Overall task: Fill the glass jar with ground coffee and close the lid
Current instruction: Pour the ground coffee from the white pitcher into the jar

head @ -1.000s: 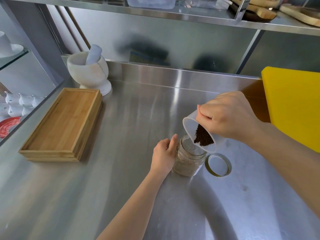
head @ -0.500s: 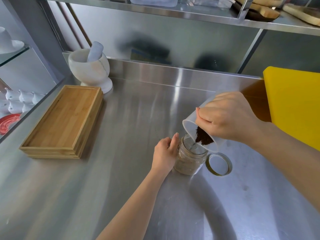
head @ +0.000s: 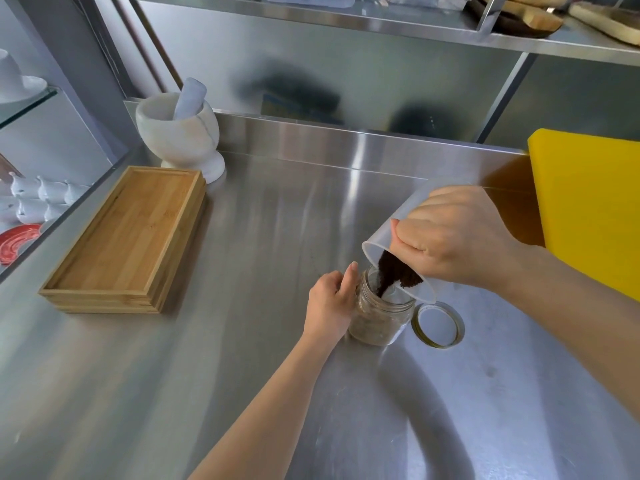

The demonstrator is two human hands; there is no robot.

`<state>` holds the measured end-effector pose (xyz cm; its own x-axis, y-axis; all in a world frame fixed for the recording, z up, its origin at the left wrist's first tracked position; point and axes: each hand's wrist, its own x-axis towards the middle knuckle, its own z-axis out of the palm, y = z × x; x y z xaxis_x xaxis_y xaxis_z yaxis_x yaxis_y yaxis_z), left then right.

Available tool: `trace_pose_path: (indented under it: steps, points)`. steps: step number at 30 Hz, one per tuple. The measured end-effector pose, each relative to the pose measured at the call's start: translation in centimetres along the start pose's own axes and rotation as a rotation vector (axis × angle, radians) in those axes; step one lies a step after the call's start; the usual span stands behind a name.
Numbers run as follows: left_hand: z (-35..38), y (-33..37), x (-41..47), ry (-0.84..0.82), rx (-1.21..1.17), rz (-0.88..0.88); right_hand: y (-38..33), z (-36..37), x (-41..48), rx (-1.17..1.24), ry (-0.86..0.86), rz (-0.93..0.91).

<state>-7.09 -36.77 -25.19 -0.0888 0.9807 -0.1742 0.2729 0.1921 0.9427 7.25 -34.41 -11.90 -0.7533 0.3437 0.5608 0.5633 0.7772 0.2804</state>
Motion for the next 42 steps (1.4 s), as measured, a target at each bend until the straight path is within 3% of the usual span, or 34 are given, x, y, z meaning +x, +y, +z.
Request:
trace_pose_path:
  steps: [42]
  points:
    - [-0.08, 0.04, -0.05, -0.018, 0.023, 0.027, 0.05, -0.12, -0.30, -0.008, 0.039, -0.008]
